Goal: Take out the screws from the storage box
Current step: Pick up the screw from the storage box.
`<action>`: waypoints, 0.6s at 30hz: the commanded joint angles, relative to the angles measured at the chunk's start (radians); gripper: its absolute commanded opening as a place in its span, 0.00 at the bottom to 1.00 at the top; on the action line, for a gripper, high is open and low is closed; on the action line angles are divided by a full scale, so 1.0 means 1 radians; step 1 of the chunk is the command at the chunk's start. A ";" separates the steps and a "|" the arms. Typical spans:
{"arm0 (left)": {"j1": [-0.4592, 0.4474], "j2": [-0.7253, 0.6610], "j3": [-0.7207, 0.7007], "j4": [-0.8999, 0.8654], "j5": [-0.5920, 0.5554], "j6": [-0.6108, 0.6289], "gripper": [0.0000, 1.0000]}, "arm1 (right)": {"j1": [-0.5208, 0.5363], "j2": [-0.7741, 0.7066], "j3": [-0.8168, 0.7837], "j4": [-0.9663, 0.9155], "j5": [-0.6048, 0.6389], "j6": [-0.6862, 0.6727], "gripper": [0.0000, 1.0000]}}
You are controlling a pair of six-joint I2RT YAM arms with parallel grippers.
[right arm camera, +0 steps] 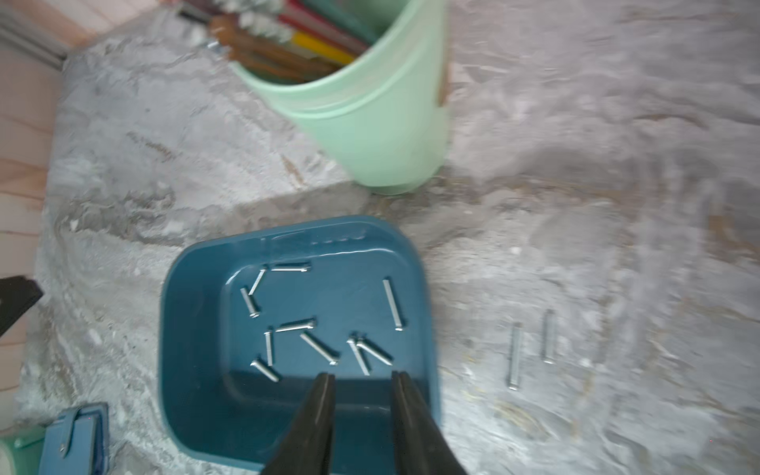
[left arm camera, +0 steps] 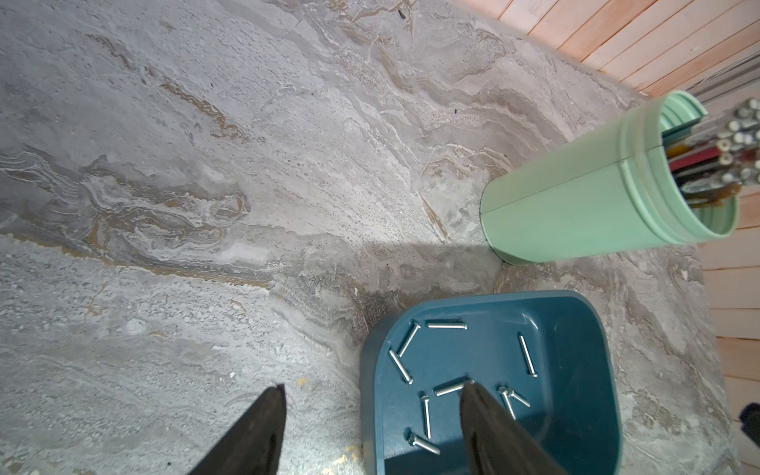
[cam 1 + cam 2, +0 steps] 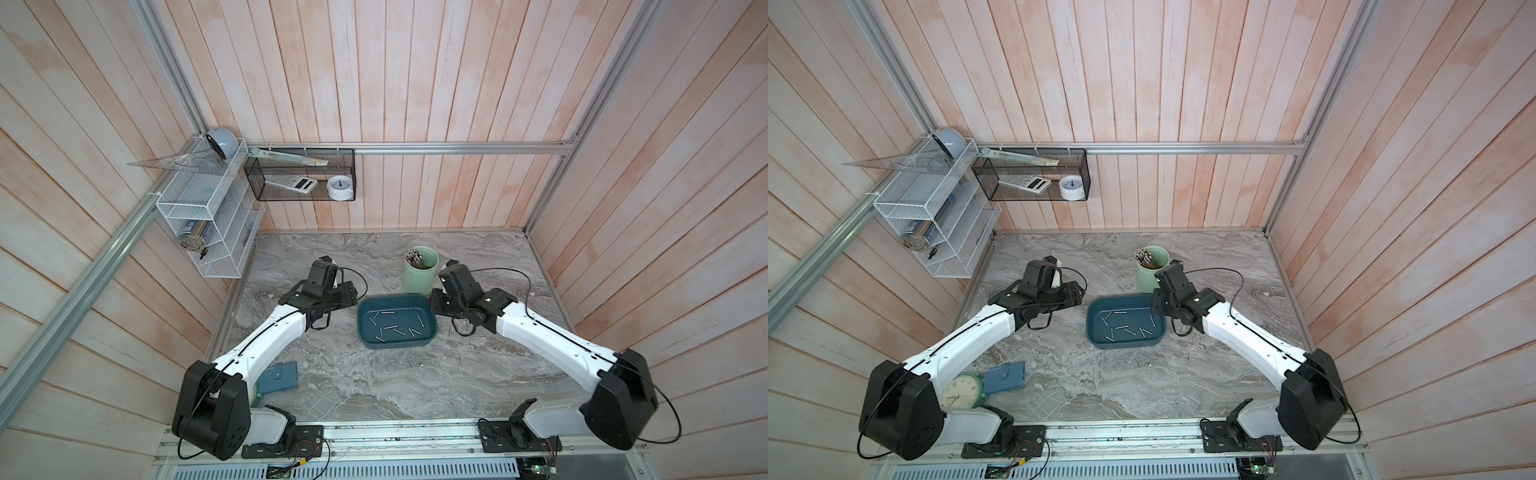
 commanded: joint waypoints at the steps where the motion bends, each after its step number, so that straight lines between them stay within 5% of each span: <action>1: 0.007 -0.033 -0.006 -0.001 -0.032 0.007 0.73 | 0.102 0.168 0.136 0.006 0.011 0.042 0.30; 7: 0.018 -0.083 -0.031 0.024 -0.095 0.001 0.73 | 0.188 0.443 0.417 -0.111 0.055 0.024 0.32; 18: 0.039 -0.121 -0.053 0.045 -0.113 -0.010 0.74 | 0.184 0.689 0.556 -0.102 -0.004 0.063 0.30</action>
